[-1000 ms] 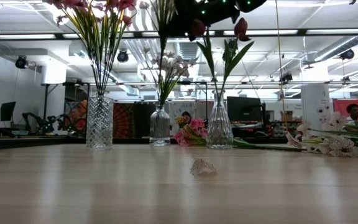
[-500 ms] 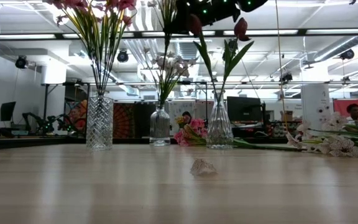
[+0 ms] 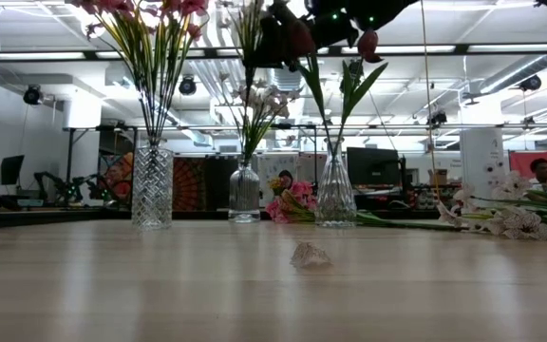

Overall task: Sort flowers into vase by color
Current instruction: Put the top white flower into the top transparent vase

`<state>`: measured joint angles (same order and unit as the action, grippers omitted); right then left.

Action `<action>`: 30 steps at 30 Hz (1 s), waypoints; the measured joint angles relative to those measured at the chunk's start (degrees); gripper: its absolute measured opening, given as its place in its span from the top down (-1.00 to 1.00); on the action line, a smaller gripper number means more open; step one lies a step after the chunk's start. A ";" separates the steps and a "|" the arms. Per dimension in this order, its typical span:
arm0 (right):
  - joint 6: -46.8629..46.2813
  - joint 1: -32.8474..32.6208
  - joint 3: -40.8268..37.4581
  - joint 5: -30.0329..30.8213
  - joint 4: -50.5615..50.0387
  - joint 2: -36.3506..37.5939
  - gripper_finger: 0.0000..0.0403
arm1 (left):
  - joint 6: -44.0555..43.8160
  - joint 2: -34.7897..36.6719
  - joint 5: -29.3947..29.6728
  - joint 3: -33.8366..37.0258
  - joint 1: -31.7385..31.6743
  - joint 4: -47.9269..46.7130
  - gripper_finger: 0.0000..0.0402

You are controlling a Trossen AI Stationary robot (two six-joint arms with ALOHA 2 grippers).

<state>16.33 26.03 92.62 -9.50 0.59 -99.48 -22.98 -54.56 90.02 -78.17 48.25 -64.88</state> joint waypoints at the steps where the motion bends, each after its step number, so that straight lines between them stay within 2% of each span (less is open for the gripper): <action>1: 0.01 -0.01 0.00 0.00 -0.06 0.00 0.91 | 0.00 0.04 0.00 0.00 0.02 0.00 0.05; 24: 0.16 -0.27 -0.92 0.04 -0.25 0.00 0.91 | -0.04 0.02 0.00 0.00 0.00 -0.44 0.05; 30: -0.19 -0.40 -0.92 0.08 1.34 -2.19 0.91 | -0.12 -0.09 0.00 0.00 0.00 -0.42 0.05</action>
<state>16.14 25.63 91.70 -9.42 1.93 -101.67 -23.10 -54.65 90.02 -78.17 48.25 -65.30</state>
